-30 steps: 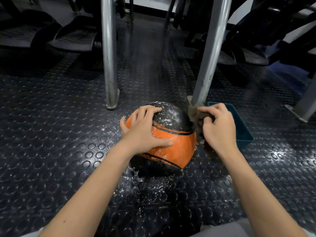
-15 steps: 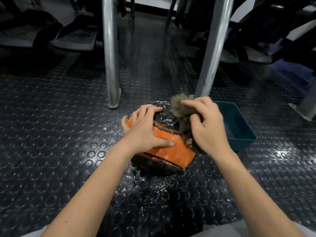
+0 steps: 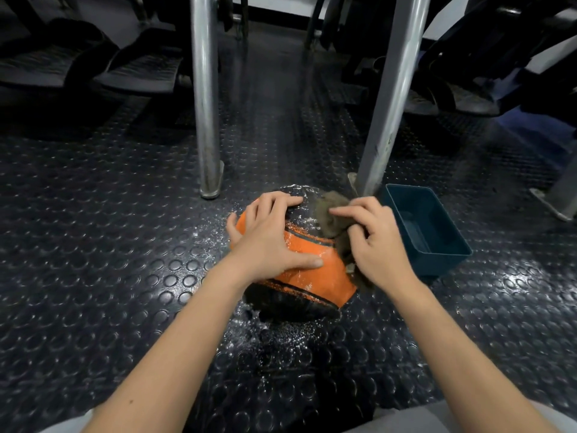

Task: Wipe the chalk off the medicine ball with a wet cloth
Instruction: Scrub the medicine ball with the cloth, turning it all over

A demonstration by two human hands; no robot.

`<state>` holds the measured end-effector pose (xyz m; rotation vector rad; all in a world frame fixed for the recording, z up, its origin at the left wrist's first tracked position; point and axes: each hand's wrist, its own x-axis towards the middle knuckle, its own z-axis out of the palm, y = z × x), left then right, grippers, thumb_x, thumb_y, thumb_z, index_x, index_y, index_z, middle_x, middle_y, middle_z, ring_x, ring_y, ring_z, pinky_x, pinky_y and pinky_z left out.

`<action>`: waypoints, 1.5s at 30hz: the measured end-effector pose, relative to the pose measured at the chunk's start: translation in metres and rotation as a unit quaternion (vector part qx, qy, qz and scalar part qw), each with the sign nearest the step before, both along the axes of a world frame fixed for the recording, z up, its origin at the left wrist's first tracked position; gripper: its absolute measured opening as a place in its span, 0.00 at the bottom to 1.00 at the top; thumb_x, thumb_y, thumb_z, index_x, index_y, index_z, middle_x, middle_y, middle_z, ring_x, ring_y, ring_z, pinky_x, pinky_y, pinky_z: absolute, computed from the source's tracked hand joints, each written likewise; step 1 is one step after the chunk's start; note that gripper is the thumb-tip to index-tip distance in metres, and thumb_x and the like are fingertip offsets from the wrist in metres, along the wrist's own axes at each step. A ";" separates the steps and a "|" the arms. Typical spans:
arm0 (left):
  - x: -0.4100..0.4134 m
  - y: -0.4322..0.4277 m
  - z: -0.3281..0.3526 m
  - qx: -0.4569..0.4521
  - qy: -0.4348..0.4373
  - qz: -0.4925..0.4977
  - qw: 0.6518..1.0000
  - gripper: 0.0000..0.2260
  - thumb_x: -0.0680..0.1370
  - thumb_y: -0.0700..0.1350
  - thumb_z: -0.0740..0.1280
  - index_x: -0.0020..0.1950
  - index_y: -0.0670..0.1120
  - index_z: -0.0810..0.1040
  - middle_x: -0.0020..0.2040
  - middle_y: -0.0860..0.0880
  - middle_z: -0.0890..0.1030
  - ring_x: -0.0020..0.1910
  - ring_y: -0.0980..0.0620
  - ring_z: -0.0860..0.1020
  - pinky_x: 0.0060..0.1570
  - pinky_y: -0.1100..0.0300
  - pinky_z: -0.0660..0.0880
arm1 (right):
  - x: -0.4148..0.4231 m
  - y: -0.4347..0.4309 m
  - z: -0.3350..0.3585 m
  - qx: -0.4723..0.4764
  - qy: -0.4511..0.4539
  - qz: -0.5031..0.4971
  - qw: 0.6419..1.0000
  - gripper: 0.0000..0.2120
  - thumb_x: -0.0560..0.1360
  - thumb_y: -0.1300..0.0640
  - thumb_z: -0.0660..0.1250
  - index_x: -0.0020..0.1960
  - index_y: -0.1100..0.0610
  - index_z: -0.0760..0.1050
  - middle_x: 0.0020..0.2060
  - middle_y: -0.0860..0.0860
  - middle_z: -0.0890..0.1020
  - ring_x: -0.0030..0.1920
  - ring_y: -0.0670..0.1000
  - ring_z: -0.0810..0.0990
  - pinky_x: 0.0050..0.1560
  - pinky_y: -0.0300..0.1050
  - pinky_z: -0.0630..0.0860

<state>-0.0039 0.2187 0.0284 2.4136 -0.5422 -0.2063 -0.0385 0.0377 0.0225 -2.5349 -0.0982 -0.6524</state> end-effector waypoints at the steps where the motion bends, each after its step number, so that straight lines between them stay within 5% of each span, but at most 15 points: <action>1: 0.000 0.001 0.000 0.007 0.002 -0.008 1.000 0.45 0.63 0.64 0.74 0.73 0.61 0.54 0.70 0.60 0.53 0.72 0.55 0.50 0.71 0.41 0.40 | 0.003 -0.007 -0.003 -0.011 0.035 -0.046 0.998 0.17 0.75 0.64 0.55 0.55 0.54 0.79 0.50 0.47 0.74 0.51 0.54 0.69 0.51 0.37 0.64; 5: 0.002 0.010 0.002 0.052 0.025 -0.063 0.996 0.52 0.61 0.62 0.77 0.74 0.64 0.47 0.72 0.64 0.46 0.74 0.57 0.45 0.70 0.39 0.35 | 0.005 -0.029 0.004 0.003 0.059 -0.131 0.990 0.19 0.74 0.68 0.56 0.55 0.54 0.79 0.51 0.52 0.75 0.54 0.58 0.71 0.57 0.52 0.69; 9: 0.003 0.009 -0.001 0.054 0.008 -0.043 0.998 0.52 0.60 0.62 0.77 0.75 0.65 0.47 0.74 0.63 0.47 0.74 0.56 0.46 0.69 0.37 0.35 | 0.000 -0.002 0.014 0.011 0.003 -0.058 0.998 0.18 0.72 0.68 0.56 0.54 0.56 0.80 0.48 0.48 0.73 0.51 0.53 0.70 0.53 0.41 0.65; 13: 0.007 0.006 -0.005 0.032 0.002 -0.006 0.999 0.50 0.64 0.63 0.75 0.76 0.62 0.46 0.75 0.62 0.48 0.75 0.56 0.48 0.70 0.38 0.39 | -0.018 0.030 -0.002 -0.109 -0.027 0.029 0.993 0.16 0.69 0.61 0.55 0.48 0.58 0.80 0.45 0.50 0.77 0.43 0.53 0.67 0.45 0.45 0.67; 17: 0.009 0.011 -0.005 0.001 0.015 0.005 1.000 0.48 0.64 0.59 0.76 0.75 0.62 0.49 0.73 0.61 0.51 0.74 0.55 0.51 0.70 0.38 0.43 | -0.019 0.016 -0.004 -0.099 -0.017 0.108 0.989 0.15 0.69 0.59 0.57 0.44 0.57 0.82 0.44 0.48 0.77 0.42 0.51 0.67 0.42 0.41 0.67; 22: 0.005 0.003 -0.006 0.002 0.017 -0.009 1.000 0.49 0.63 0.62 0.76 0.75 0.63 0.49 0.74 0.61 0.48 0.74 0.55 0.47 0.70 0.37 0.40 | -0.004 -0.014 -0.008 -0.005 0.012 -0.090 0.996 0.12 0.71 0.68 0.62 0.46 0.58 0.82 0.44 0.49 0.78 0.43 0.50 0.67 0.45 0.45 0.69; 29: 0.006 0.004 -0.008 0.010 0.009 0.011 1.000 0.49 0.64 0.62 0.75 0.76 0.61 0.48 0.75 0.60 0.48 0.74 0.55 0.48 0.70 0.39 0.42 | -0.022 0.023 -0.008 -0.081 -0.068 0.048 0.993 0.12 0.70 0.62 0.59 0.46 0.59 0.81 0.42 0.49 0.80 0.41 0.51 0.70 0.42 0.40 0.68; 35: 0.005 0.000 -0.008 -0.006 0.018 0.007 1.000 0.49 0.63 0.61 0.76 0.76 0.60 0.49 0.74 0.60 0.48 0.74 0.55 0.47 0.70 0.38 0.39 | -0.005 -0.007 -0.012 0.032 0.024 -0.125 0.991 0.11 0.72 0.67 0.62 0.49 0.58 0.80 0.45 0.49 0.80 0.47 0.56 0.73 0.41 0.38 0.60; 41: 0.005 0.000 -0.010 -0.011 0.010 0.018 1.000 0.48 0.64 0.59 0.76 0.75 0.61 0.50 0.74 0.60 0.49 0.74 0.57 0.48 0.70 0.39 0.41 | -0.025 0.034 -0.010 -0.072 -0.062 0.075 0.993 0.14 0.70 0.61 0.58 0.47 0.59 0.82 0.43 0.49 0.80 0.42 0.51 0.69 0.44 0.38 0.67; 45: 0.005 0.000 -0.008 -0.012 0.023 0.004 1.000 0.50 0.63 0.61 0.76 0.76 0.60 0.49 0.74 0.60 0.48 0.74 0.56 0.47 0.71 0.38 0.38 | -0.004 -0.007 -0.009 0.038 0.012 -0.102 0.994 0.12 0.71 0.67 0.61 0.47 0.57 0.81 0.44 0.48 0.80 0.47 0.57 0.73 0.43 0.35 0.61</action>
